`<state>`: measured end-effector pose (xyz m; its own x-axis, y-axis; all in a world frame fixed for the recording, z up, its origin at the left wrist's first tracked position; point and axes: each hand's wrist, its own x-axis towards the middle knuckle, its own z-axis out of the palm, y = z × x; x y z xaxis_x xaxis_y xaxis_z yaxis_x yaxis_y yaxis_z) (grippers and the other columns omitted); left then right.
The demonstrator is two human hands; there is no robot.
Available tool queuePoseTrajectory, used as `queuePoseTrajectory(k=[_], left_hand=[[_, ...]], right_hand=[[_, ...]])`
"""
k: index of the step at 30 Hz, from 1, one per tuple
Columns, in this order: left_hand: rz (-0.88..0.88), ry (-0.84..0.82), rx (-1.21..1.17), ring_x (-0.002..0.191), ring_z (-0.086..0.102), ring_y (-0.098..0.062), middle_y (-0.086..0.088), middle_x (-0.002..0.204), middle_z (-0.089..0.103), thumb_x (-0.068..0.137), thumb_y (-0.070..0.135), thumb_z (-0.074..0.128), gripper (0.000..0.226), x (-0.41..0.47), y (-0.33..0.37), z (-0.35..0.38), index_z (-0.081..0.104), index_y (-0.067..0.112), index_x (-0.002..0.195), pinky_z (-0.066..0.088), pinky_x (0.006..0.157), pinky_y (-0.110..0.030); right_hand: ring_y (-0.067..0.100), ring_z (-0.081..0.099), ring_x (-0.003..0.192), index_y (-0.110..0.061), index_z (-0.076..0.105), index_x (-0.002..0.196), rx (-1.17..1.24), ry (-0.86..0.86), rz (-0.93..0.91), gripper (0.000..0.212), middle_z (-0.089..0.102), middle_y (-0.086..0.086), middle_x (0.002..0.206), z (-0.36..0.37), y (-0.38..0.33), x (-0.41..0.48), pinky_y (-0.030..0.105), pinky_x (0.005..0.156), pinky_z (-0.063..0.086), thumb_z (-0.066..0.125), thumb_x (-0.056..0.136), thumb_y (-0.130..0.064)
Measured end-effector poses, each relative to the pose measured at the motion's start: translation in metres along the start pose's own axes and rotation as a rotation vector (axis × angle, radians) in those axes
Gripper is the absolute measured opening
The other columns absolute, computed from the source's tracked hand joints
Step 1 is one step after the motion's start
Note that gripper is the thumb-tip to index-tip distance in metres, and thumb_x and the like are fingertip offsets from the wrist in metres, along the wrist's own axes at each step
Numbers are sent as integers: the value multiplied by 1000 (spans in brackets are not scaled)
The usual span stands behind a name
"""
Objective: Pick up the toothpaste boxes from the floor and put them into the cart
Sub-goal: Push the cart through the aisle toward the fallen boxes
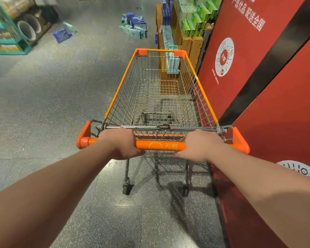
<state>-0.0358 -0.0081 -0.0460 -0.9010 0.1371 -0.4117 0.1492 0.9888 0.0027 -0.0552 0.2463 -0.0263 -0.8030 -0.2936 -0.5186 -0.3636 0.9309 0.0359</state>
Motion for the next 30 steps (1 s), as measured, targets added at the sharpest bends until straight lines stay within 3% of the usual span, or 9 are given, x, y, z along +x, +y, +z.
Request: queuePoseTrajectory(k=[3,9,15,23,30], left_hand=[[-19,21,-23,69,64,-13,10,71,65,64,79,39,61,3,-11,3,68,27,80,59,70,-33],[-65,68,16,74,65,-18,8,76,66,71,74,46,58,5,-32,5,70,25,89,59,73,-34],[-167,74,10,70,62,-16,8,70,59,72,67,52,47,7,-67,1,61,21,72,50,64,-29],[-232,90,28,79,63,-23,4,81,62,67,71,46,56,36,-159,-8,66,23,87,52,70,-30],[-244,69,-2,74,62,-23,5,72,58,75,68,48,50,103,-261,-43,61,20,76,54,69,-32]], right_hand=[[18,58,70,-19,55,70,11,-2,-15,54,58,-2,76,-6,-5,4,42,79,58,51,89,-69],[23,61,74,-20,56,71,-1,30,-59,47,59,-2,78,-16,-20,28,39,73,55,52,84,-65],[24,62,73,-18,56,71,-3,83,-114,41,60,-2,78,-34,-46,65,35,66,49,54,76,-59],[21,59,68,-19,59,73,-5,99,-187,39,61,-3,77,-81,-107,140,35,66,51,56,78,-58],[21,59,69,-19,61,77,-20,88,-211,43,61,-3,78,-149,-160,248,36,70,54,55,77,-62]])
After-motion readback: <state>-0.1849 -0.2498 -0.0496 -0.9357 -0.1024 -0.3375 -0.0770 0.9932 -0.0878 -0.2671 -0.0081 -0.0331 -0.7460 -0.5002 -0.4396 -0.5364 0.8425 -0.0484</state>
